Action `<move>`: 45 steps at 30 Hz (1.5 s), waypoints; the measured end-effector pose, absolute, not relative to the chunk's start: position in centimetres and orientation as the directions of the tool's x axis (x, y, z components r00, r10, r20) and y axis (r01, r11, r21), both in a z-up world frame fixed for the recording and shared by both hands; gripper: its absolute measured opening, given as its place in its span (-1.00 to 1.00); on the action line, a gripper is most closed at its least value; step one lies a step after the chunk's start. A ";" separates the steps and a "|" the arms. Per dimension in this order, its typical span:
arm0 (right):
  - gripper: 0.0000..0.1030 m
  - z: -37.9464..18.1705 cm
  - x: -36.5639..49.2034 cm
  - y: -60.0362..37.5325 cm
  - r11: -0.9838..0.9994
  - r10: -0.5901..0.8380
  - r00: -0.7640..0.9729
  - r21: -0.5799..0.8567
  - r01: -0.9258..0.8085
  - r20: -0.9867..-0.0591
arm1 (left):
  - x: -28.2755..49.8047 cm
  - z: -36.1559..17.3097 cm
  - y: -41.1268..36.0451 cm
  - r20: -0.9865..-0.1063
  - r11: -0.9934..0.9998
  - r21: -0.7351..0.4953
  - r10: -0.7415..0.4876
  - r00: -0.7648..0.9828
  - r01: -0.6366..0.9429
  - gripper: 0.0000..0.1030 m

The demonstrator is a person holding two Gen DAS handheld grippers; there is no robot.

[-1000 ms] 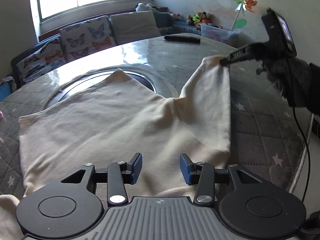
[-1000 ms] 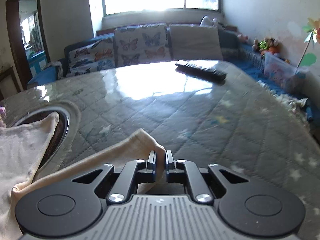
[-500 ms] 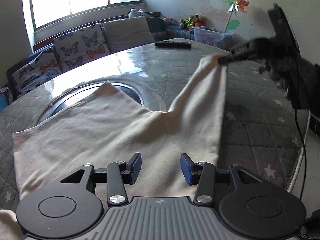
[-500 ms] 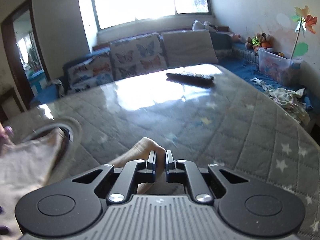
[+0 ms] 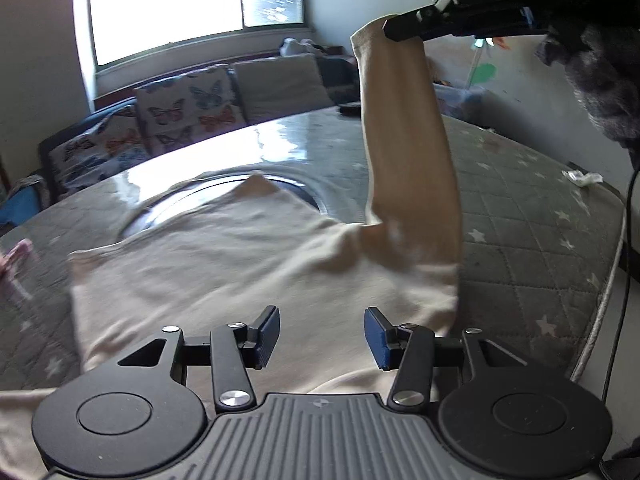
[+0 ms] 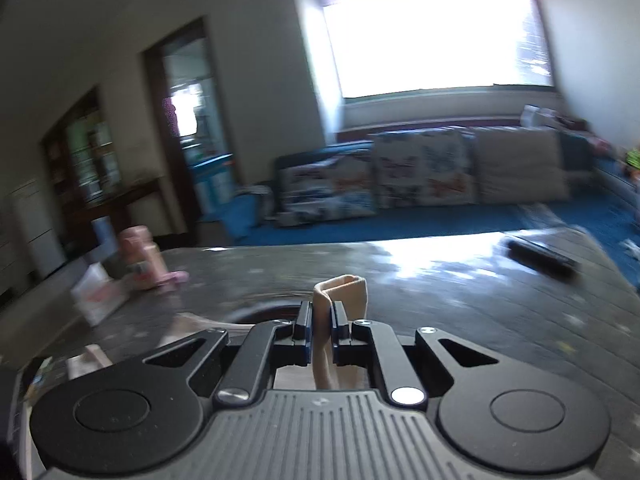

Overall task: Fold clothes
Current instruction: 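Grasp the sleeve with the right gripper and lift it up, then lay the lifted sleeve across the sweatshirt body and open the right gripper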

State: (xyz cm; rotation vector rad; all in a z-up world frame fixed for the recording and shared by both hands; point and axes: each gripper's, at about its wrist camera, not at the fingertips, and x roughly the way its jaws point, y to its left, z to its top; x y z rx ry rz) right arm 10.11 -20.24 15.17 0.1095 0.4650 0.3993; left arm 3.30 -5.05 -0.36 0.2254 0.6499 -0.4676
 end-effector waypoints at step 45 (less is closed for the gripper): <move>-0.35 3.8 7.3 -15.0 0.890 0.286 0.558 0.001 -0.455 -0.779 | 0.8 -0.6 3.2 -0.646 0.969 -0.005 -0.191 0.739 0.246 -0.95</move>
